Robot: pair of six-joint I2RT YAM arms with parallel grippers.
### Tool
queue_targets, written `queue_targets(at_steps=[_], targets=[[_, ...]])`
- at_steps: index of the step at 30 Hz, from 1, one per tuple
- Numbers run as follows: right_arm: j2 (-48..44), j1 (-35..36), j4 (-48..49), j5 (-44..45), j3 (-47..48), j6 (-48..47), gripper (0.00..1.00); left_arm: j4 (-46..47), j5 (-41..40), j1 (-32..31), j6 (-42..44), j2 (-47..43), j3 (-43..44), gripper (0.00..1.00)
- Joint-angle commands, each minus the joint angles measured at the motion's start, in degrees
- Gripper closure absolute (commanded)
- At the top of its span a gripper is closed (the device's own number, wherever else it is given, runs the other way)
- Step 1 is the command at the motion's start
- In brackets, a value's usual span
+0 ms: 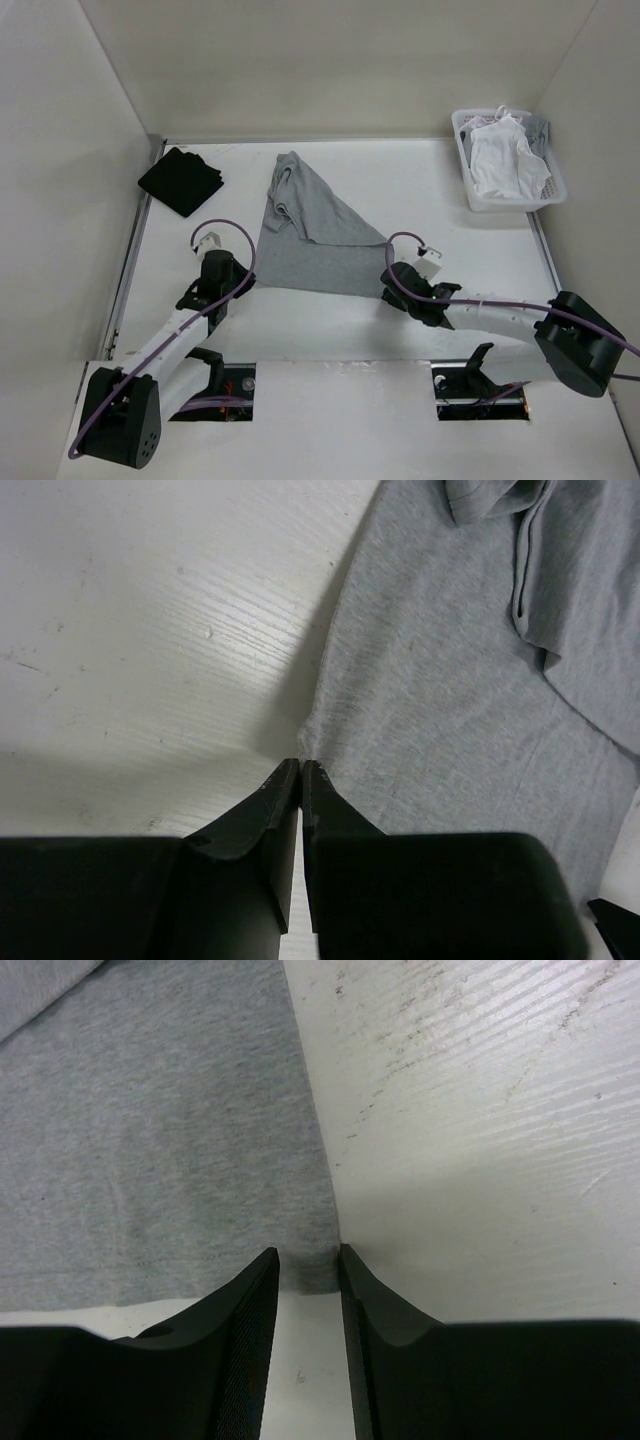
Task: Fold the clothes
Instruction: Flatten the tank top out
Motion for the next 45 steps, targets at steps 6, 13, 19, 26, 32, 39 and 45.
queue_targets(at_steps=[6, 13, 19, 26, 32, 39, 45], targets=[[-2.1, 1.5, -6.7, 2.3, -0.3, 6.1, 0.62, 1.3, 1.2, 1.4, 0.5, -1.6, 0.3, 0.96], [-0.7, 1.4, -6.7, 2.1, 0.4, 5.9, 0.7, 1.6, 1.9, 1.5, 0.3, -1.6, 0.4, 0.96], [0.5, 1.2, -6.5, 3.3, 1.0, 6.6, 0.67, 1.5, 1.9, 1.5, 0.3, -2.0, 0.4, 0.96], [2.3, 0.6, -6.0, 3.5, 1.8, 6.2, 0.67, 1.7, 1.9, 1.6, 0.2, -2.1, 0.4, 0.96], [3.4, 0.7, -6.5, 3.1, 2.4, 6.1, 0.85, 1.7, 2.4, 1.8, 0.1, -2.4, 0.7, 0.96], [-3.1, 2.4, -8.0, 10.1, 4.8, 0.9, 1.0, 1.2, 2.8, 1.4, -1.0, -5.3, 2.7, 0.97], [-24.1, 10.3, -25.3, 23.6, 20.7, -13.5, 1.0, -7.6, -0.2, -3.1, -2.3, -18.2, 17.1, 0.99]])
